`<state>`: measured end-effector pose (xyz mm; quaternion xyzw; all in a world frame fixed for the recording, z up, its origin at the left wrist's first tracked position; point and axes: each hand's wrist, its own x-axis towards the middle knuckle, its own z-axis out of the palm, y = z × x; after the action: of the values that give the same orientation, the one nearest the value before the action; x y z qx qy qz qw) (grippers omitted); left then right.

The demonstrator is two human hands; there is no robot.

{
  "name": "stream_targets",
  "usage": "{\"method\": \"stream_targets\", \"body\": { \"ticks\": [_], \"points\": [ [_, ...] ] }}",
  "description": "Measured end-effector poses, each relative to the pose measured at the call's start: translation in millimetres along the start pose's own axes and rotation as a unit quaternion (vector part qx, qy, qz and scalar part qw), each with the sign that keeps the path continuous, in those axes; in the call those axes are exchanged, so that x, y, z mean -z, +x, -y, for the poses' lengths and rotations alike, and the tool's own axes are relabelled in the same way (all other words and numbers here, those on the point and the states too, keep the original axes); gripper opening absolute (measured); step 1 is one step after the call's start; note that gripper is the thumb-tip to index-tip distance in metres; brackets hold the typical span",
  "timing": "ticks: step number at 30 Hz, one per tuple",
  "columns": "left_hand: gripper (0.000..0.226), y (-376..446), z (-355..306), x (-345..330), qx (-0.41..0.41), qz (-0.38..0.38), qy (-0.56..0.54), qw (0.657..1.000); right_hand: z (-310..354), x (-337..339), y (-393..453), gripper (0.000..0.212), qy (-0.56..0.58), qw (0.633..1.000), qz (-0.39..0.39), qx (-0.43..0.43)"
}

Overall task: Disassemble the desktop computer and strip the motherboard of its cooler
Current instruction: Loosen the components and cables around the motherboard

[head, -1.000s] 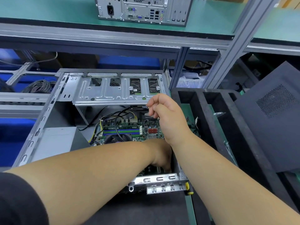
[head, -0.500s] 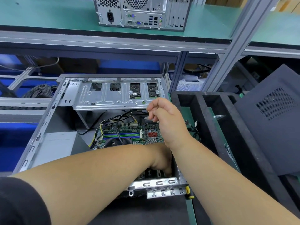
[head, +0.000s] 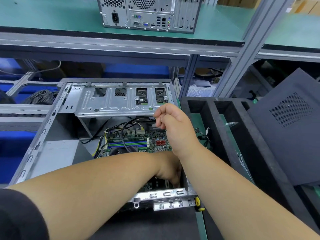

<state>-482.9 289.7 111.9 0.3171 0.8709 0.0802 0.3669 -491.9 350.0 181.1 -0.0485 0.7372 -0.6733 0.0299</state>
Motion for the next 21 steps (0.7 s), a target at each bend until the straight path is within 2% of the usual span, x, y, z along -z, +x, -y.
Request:
{"method": "stream_targets", "body": {
  "ticks": [3,6,12,21],
  "points": [
    [0.03,-0.7,-3.6,3.1,-0.009,-0.004,0.032,0.999,0.0,0.5,0.0,0.03,-0.002,1.0,-0.002,0.001],
    [0.029,-3.7,-8.8,2.9,-0.02,-0.008,0.02,1.0,1.2,-0.2,-1.0,0.029,0.001,1.0,-0.005,-0.002],
    [0.039,1.7,-4.0,5.6,0.045,0.061,0.044,0.996,3.1,0.0,-1.2,0.028,-0.007,1.0,-0.004,-0.006],
    [0.049,1.4,-7.2,3.5,0.064,0.05,0.048,0.995,-1.8,0.1,1.4,0.03,-0.015,1.0,0.002,-0.01]
  ]
}}
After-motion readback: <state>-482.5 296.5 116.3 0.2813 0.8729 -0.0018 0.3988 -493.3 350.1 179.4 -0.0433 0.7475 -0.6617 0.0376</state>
